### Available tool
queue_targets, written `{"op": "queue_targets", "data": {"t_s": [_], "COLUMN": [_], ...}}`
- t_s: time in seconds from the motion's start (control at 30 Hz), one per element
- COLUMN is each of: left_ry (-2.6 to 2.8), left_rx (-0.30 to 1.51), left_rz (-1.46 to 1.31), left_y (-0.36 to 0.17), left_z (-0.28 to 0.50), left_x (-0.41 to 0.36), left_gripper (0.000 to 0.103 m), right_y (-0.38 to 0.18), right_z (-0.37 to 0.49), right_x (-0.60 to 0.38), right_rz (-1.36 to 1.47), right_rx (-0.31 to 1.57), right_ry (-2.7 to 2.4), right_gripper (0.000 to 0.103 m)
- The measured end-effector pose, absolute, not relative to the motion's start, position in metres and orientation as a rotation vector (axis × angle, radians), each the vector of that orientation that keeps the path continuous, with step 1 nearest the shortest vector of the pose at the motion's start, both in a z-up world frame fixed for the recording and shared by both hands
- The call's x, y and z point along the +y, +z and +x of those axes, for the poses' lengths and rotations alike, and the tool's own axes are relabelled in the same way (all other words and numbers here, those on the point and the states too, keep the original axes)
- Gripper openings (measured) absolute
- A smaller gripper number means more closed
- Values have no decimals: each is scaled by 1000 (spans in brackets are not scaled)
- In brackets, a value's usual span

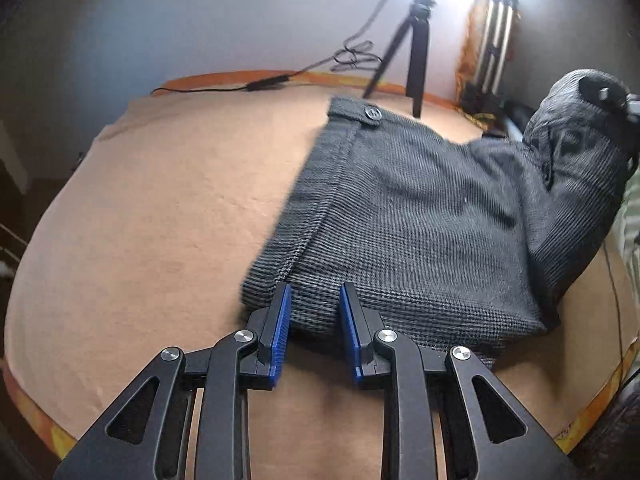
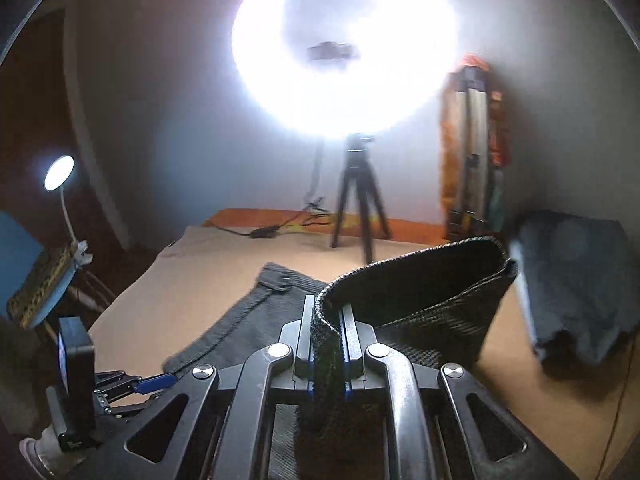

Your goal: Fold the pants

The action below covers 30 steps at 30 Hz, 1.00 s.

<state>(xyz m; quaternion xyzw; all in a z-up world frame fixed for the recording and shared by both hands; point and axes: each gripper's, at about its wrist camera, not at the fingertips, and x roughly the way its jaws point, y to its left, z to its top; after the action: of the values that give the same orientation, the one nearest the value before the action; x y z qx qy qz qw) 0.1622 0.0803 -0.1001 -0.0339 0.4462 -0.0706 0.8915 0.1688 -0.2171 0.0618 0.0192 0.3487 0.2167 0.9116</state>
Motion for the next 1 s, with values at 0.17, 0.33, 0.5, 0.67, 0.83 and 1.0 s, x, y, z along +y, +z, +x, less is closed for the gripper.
{"op": "queue_targets", "data": {"t_s": [0.17,0.33,0.5,0.67,0.83,1.0], "left_ry": [-124,-48,36,68,58,39], "left_rx": [874,811,764,733,729,725], "left_rz": [-112,-205,-289,-309,-271,-252], "left_y": [-85,-66,-56,-48,-46,-45], "left_z": [157,154,150,146,147,150], "left_x": [99,140,182,197,191,180], "left_gripper": [23,23,23,23,23,23], "right_y": [54,35,0,-34,-48,-29], "right_z": [169,162,152,150,152,153], "right_x": [-162,-107,-48,-13,-14,-44], "right_rz": [-29,-115,-226,-307,-320,-191], "right_rx": [725,760,822,886,920,920], "right_ry": [509,597,682,712,757,886], "right_gripper": [7,7,6,6,11,41]}}
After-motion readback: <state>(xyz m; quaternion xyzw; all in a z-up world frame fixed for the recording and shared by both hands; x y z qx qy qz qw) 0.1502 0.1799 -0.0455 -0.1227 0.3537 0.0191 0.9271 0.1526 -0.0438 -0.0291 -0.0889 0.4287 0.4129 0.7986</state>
